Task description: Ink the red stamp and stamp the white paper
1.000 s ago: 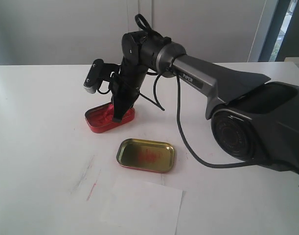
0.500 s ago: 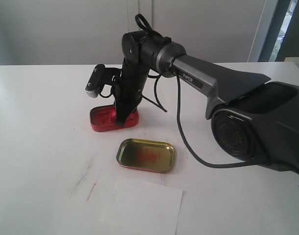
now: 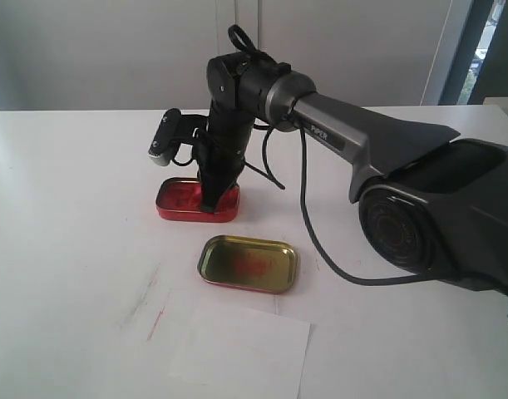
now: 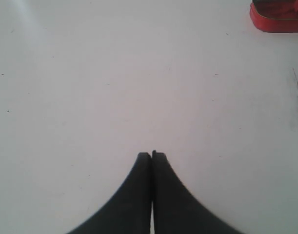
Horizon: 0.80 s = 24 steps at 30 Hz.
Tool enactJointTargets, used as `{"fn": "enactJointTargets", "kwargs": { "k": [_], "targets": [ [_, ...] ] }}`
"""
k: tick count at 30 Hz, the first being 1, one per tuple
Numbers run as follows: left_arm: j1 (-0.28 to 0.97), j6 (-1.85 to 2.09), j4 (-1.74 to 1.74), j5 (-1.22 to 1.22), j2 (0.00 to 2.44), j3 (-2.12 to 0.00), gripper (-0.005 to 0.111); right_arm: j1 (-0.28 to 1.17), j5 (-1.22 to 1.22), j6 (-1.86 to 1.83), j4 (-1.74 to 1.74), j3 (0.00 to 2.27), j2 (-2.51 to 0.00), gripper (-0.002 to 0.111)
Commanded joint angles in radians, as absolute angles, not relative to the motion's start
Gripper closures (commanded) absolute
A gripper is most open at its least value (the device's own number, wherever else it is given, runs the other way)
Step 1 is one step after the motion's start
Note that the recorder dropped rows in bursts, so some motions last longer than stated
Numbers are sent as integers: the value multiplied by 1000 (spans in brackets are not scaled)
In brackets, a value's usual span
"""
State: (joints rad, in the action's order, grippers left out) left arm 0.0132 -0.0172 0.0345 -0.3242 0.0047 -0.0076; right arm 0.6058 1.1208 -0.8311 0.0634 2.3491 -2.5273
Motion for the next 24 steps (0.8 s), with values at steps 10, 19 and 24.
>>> {"fn": "enactJointTargets", "kwargs": {
  "k": [10, 19, 24],
  "targets": [
    [11, -22, 36, -333, 0, 0, 107, 597, 1109, -779, 40, 2352, -2527, 108],
    [11, -22, 36, -333, 0, 0, 107, 597, 1154, -699, 42, 2361, -2527, 108],
    [11, -22, 36, -333, 0, 0, 107, 597, 1149, -650, 42, 2400, -2527, 108]
  ]
}}
